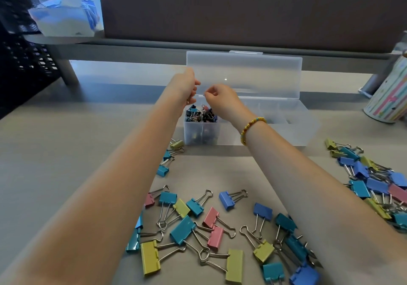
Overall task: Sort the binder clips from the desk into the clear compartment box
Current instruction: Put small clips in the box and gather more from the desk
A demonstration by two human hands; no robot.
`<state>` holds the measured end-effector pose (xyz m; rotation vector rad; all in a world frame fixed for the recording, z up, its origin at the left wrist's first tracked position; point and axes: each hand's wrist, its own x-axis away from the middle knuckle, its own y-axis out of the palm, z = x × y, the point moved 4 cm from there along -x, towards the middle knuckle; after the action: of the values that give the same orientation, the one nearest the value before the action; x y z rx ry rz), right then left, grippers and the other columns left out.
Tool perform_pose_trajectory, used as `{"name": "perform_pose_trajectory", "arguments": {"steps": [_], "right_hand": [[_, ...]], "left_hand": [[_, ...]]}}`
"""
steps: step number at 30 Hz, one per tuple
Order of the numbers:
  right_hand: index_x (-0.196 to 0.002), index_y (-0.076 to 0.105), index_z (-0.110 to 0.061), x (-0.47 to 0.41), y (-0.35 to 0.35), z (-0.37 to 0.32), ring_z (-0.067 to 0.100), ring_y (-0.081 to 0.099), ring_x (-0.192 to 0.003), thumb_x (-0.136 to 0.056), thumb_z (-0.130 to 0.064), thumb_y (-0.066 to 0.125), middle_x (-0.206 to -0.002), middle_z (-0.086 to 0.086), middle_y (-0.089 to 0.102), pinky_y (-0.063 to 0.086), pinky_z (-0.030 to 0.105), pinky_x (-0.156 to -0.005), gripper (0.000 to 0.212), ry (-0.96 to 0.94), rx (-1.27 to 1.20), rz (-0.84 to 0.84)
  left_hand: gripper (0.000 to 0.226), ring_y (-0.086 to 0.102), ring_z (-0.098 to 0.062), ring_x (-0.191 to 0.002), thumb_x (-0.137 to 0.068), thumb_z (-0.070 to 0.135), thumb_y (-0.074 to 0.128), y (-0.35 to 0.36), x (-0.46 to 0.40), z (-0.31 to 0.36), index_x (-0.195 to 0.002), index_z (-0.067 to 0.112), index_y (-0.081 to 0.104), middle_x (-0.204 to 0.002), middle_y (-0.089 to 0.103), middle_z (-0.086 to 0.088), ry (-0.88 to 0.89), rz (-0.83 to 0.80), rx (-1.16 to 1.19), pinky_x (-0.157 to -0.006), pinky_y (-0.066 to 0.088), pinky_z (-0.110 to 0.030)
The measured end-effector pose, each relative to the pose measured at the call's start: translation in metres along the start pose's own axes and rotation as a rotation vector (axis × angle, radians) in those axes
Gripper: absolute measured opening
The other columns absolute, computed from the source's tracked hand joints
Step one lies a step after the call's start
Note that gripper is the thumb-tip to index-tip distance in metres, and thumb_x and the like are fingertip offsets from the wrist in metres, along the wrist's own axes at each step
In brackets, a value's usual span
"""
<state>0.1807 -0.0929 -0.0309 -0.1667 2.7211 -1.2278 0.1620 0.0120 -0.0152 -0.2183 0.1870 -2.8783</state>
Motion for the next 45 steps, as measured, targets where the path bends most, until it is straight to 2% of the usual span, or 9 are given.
{"name": "perform_pose_trajectory", "arguments": {"steps": [6, 8, 14, 19, 23, 29, 35, 40, 45], "right_hand": [[-0.121, 0.055, -0.007, 0.007, -0.015, 0.003, 0.016, 0.049, -0.094, -0.098, -0.016, 0.039, -0.117, 0.009, 0.058, 0.04, 0.028, -0.08, 0.03, -0.023, -0.128, -0.011], [-0.121, 0.055, -0.007, 0.01, -0.017, 0.001, 0.015, 0.048, -0.093, -0.098, -0.016, 0.038, -0.115, 0.009, 0.058, 0.039, 0.027, -0.078, 0.029, -0.038, -0.135, -0.015], [-0.114, 0.06, -0.01, 0.015, -0.017, -0.004, 0.017, 0.052, -0.097, -0.094, -0.003, 0.035, -0.113, 0.008, 0.059, 0.04, 0.026, -0.078, 0.032, -0.064, -0.101, -0.048], [-0.111, 0.068, -0.014, 0.022, -0.013, -0.001, 0.028, 0.055, -0.111, -0.087, 0.004, 0.038, -0.118, 0.01, 0.062, 0.046, 0.037, -0.096, 0.042, -0.08, 0.242, -0.116], [-0.112, 0.068, -0.014, 0.028, -0.016, 0.001, 0.028, 0.054, -0.111, -0.088, 0.005, 0.038, -0.119, 0.009, 0.062, 0.045, 0.038, -0.097, 0.043, -0.081, 0.283, -0.091], [-0.124, 0.06, -0.017, 0.029, -0.016, 0.004, 0.027, 0.05, -0.119, -0.089, 0.004, 0.038, -0.128, 0.007, 0.056, 0.042, 0.039, -0.101, 0.046, -0.123, 0.335, -0.096], [-0.118, 0.064, -0.015, 0.042, -0.01, 0.004, 0.03, 0.054, -0.103, -0.093, -0.002, 0.038, -0.113, 0.013, 0.062, 0.047, 0.04, -0.091, 0.039, -0.158, 0.334, -0.127], [-0.122, 0.06, -0.013, 0.061, -0.012, 0.0, 0.027, 0.049, -0.117, -0.092, -0.001, 0.035, -0.126, 0.009, 0.057, 0.041, 0.037, -0.098, 0.041, -0.227, 0.217, 0.011], [-0.122, 0.06, -0.012, 0.092, -0.004, -0.016, 0.026, 0.047, -0.12, -0.092, 0.001, 0.035, -0.129, 0.01, 0.055, 0.04, 0.037, -0.101, 0.041, -0.271, 0.156, -0.024]], "left_hand": [[0.026, 0.05, -0.02, -0.08, -0.096, 0.02, 0.029, 0.008, 0.0, 0.005, -0.087, 0.008, 0.051, -0.09, 0.051, -0.012, 0.09, -0.082, -0.447, -0.089, 0.046, -0.037], [0.027, 0.051, -0.024, -0.086, -0.097, 0.019, 0.033, 0.008, 0.004, 0.009, -0.081, 0.008, 0.052, -0.094, 0.054, -0.014, 0.16, -0.106, -0.617, -0.086, 0.045, -0.035], [0.028, 0.052, -0.02, -0.092, -0.092, 0.005, 0.044, -0.002, 0.014, 0.014, -0.107, 0.009, 0.067, -0.112, 0.063, -0.011, 0.376, -0.1, -0.932, -0.08, 0.04, -0.027], [0.026, 0.039, -0.028, -0.12, -0.094, 0.026, 0.046, -0.007, 0.015, -0.01, -0.108, 0.029, 0.068, -0.123, 0.055, -0.008, 0.452, -0.201, -1.283, -0.102, 0.032, -0.036], [0.021, 0.037, -0.026, -0.121, -0.092, 0.029, 0.054, -0.008, 0.012, -0.015, -0.106, 0.029, 0.069, -0.121, 0.055, -0.007, 0.496, -0.161, -1.299, -0.101, 0.037, -0.04], [0.037, 0.033, -0.026, -0.129, -0.096, 0.029, 0.043, -0.01, 0.013, -0.014, -0.131, 0.018, 0.052, -0.136, 0.046, -0.011, 0.495, -0.075, -1.237, -0.106, 0.032, -0.041], [0.037, 0.033, -0.024, -0.135, -0.099, 0.023, 0.038, -0.012, 0.026, -0.019, -0.132, 0.012, 0.052, -0.147, 0.038, -0.008, 0.479, -0.111, -1.128, -0.11, 0.026, -0.034], [0.036, 0.048, -0.02, -0.123, -0.098, 0.025, 0.042, -0.027, 0.046, -0.018, -0.131, 0.013, 0.051, -0.135, 0.053, -0.005, 0.492, -0.042, -0.917, -0.099, 0.038, -0.031], [0.027, 0.058, -0.015, -0.101, -0.094, 0.014, 0.05, -0.056, 0.074, -0.025, -0.118, 0.007, 0.061, -0.116, 0.065, -0.008, 0.482, -0.011, -0.733, -0.089, 0.042, -0.024]]}}
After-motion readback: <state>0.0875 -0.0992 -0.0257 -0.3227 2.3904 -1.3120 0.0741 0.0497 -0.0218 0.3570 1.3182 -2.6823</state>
